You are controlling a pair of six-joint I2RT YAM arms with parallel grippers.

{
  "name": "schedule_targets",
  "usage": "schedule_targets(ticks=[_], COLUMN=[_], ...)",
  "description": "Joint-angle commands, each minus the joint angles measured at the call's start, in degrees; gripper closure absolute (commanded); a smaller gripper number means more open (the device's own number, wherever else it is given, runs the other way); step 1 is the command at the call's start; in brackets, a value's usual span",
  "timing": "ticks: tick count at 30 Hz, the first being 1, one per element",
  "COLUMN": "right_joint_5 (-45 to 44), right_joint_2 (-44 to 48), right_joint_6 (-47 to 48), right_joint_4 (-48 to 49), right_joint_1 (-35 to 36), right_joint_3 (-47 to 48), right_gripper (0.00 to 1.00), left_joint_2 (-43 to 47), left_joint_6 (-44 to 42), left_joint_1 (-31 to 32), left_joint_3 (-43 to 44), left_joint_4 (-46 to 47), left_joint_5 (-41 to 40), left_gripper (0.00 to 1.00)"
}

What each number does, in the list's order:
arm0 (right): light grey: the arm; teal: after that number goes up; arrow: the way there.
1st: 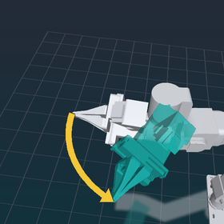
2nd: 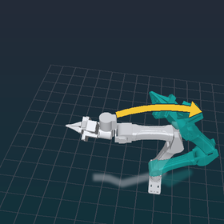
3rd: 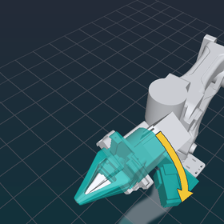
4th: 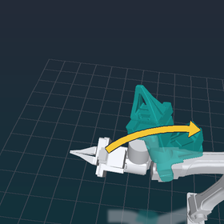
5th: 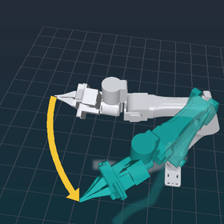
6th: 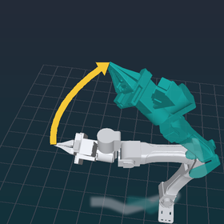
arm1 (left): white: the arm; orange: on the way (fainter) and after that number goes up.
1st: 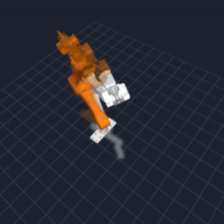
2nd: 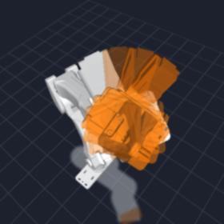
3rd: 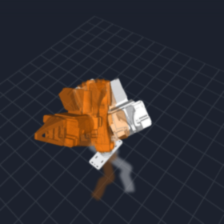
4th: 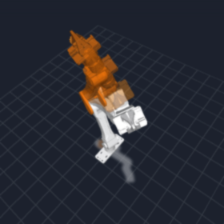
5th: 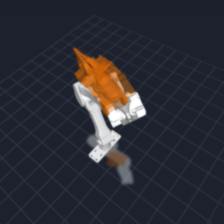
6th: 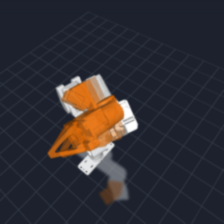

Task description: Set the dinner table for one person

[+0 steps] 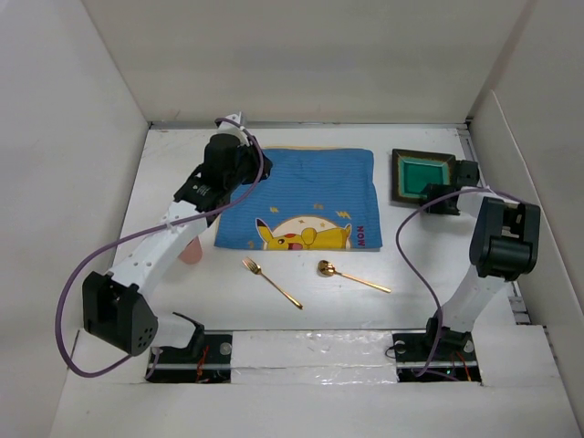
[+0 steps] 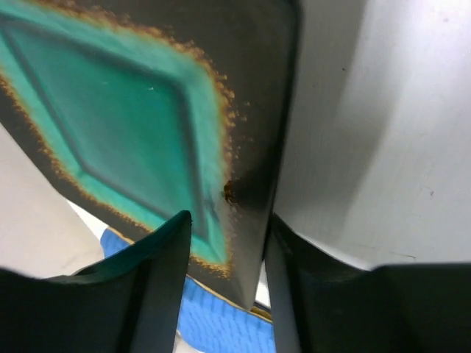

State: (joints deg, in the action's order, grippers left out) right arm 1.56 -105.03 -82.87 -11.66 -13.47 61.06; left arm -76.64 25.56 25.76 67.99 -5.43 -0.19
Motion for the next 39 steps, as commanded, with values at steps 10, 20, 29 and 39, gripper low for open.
schedule_targets(ticks=[10,20,29,39], right_joint_5=[-7.5,-5.3,29.6,46.2], right_joint_2=[2.8,25.6,29.7,7.2], right_joint_6=[0.1,24.8,31.0,36.0], right_joint_4=[0.4,8.1,14.1,12.0], right_joint_1=[0.9,0.4,11.6,28.7], right_joint_3=[-0.7,-1.9,1.0,16.9], right_gripper=[1.00,1.00,1.00,1.00], left_joint_2=[5.3,7.5,6.3,8.9], left_joint_6=[-1.1,-1.1,-1.2,-1.0], left_joint_1=[-0.1,-0.1,-0.1,-0.1], left_joint_3=[1.6,4.4,9.4,7.2], left_joint_4=[1.6,-1.2,-3.8,-5.6], left_joint_5=[-2.1,-2.6,-0.2,-1.0], left_gripper=[0.73,0.69,0.59,0.62])
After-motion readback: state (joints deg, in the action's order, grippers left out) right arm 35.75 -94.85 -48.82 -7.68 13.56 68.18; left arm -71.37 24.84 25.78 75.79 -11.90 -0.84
